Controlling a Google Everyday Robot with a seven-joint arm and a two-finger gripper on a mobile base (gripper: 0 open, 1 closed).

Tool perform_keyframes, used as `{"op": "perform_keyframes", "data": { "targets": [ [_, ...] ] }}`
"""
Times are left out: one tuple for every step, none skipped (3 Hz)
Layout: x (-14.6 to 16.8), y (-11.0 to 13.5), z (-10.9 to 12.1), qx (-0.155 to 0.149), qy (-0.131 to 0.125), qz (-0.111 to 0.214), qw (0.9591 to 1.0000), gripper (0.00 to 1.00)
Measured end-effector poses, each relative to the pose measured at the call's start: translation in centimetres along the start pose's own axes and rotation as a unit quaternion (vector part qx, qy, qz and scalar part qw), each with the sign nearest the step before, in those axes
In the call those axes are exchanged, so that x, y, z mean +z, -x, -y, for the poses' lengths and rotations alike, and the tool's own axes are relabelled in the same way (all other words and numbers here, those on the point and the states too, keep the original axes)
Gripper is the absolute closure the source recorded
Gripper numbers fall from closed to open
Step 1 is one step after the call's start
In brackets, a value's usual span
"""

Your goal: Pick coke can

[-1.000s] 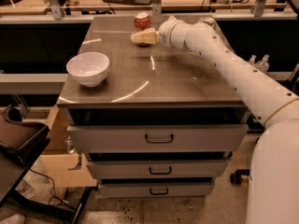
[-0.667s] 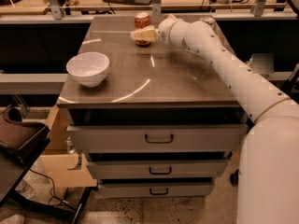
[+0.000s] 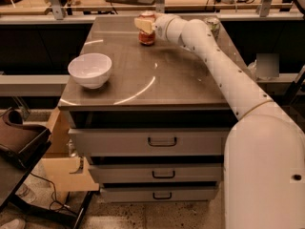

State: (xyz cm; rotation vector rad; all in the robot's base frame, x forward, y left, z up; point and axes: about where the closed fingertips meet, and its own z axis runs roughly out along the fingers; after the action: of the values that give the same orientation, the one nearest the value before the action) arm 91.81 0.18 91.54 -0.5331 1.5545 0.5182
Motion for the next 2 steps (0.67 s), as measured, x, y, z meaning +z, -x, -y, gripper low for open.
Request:
{"op": "perform_keyframes", "data": {
  "targets": [
    [0.11,0.06,-0.08,0.000,0.000,0.001,1.0000,0.69],
    [0.32,-0.02,-0.33,0.001,0.002,0.000,1.0000,0.93]
  ]
}}
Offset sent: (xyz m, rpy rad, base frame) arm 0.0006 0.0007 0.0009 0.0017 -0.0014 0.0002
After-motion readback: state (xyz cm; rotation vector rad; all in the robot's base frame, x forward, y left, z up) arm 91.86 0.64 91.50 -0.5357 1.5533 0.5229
